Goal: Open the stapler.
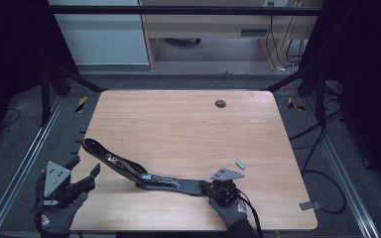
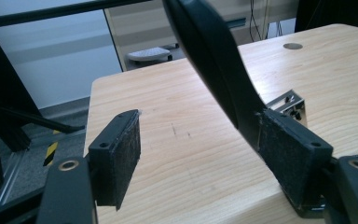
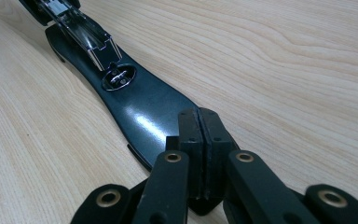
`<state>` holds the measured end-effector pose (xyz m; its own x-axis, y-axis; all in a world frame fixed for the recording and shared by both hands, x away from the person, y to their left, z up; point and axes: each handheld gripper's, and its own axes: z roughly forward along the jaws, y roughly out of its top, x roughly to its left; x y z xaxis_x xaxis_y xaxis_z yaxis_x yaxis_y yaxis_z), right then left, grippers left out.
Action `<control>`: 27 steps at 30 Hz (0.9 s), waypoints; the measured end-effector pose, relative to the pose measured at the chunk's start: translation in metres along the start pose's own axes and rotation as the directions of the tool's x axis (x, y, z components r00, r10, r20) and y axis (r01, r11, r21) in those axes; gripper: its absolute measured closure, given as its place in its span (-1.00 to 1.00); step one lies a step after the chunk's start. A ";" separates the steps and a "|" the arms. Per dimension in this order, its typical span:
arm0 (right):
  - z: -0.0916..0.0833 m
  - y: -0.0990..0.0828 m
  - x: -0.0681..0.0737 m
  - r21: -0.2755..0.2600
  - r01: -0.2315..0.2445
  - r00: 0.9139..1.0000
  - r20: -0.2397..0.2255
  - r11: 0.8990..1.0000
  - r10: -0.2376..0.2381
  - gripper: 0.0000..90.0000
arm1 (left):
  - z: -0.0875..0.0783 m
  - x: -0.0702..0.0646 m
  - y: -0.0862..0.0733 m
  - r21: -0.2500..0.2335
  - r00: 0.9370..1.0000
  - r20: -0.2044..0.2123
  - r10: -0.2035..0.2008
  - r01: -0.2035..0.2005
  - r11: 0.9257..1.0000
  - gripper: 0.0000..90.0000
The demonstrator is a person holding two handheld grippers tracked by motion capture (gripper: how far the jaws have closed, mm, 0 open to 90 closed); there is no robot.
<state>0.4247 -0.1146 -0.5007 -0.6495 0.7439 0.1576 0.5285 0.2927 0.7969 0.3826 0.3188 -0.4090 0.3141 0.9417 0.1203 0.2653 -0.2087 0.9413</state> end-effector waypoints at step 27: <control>-0.023 -0.010 0.009 0.041 0.034 0.998 -0.060 0.999 -0.031 1.00 | 0.022 -0.004 -0.027 0.093 1.000 -0.028 0.006 -0.003 0.996 0.03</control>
<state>0.4011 -0.1242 -0.4939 -0.6971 0.6972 0.1672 0.5283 0.3419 0.7771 0.3945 0.3151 -0.4419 0.2899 0.9475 0.1346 0.3479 -0.2354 0.9075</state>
